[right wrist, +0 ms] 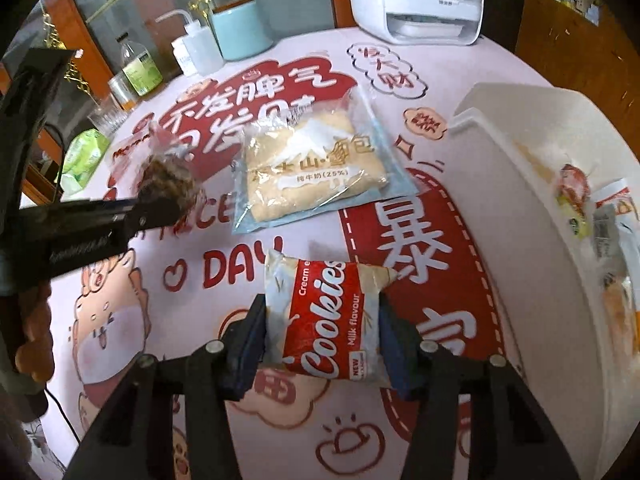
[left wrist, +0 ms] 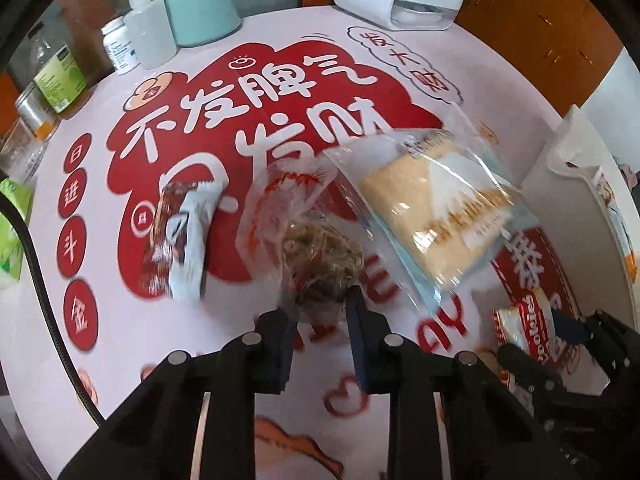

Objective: Organize snacks
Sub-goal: 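Carry both packs into the white tray and open both tools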

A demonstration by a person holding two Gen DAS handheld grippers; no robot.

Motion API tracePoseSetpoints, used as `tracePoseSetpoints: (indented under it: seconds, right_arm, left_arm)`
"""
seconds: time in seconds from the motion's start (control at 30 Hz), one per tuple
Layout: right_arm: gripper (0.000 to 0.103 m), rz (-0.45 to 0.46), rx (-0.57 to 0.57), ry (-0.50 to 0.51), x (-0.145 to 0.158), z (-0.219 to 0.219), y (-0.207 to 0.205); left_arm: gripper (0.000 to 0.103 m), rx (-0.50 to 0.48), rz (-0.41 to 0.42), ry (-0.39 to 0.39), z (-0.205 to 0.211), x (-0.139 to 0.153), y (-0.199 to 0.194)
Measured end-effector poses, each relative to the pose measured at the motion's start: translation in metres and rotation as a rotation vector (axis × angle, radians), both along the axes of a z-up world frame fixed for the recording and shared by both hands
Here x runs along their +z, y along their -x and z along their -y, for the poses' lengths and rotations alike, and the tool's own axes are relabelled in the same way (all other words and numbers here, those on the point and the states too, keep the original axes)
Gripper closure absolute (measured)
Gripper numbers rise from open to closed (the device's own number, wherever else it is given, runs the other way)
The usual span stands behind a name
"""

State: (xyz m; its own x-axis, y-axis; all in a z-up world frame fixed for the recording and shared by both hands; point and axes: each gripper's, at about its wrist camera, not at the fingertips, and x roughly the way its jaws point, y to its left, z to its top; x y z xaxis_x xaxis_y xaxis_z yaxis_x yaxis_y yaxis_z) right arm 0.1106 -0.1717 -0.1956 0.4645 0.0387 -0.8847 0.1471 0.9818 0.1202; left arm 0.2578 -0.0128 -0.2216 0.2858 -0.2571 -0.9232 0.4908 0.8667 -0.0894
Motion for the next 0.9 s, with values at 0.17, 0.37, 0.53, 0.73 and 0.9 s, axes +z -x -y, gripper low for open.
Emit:
tracePoseSetpoints:
  seconds: [0.17, 0.37, 0.53, 0.73, 0.9]
  right_arm:
    - [0.051, 0.06, -0.001, -0.007, 0.029, 0.009, 0.025]
    - [0.051, 0.153, -0.023, 0.01, 0.072, 0.032, 0.056]
    - [0.051, 0.233, -0.083, 0.038, 0.105, 0.069, 0.082]
    - [0.051, 0.307, -0.18, 0.072, 0.133, 0.127, 0.106]
    - [0.051, 0.345, -0.235, 0.117, 0.15, 0.171, 0.114]
  left_arm:
    - [0.082, 0.004, 0.037, 0.036, 0.0, 0.032, 0.043]
    - [0.082, -0.045, 0.089, 0.106, 0.019, 0.085, 0.103]
    - [0.083, -0.098, 0.128, 0.175, 0.05, 0.126, 0.131]
    - [0.083, -0.183, 0.176, 0.237, 0.114, 0.169, 0.158]
    - [0.083, -0.228, 0.186, 0.244, 0.171, 0.179, 0.17]
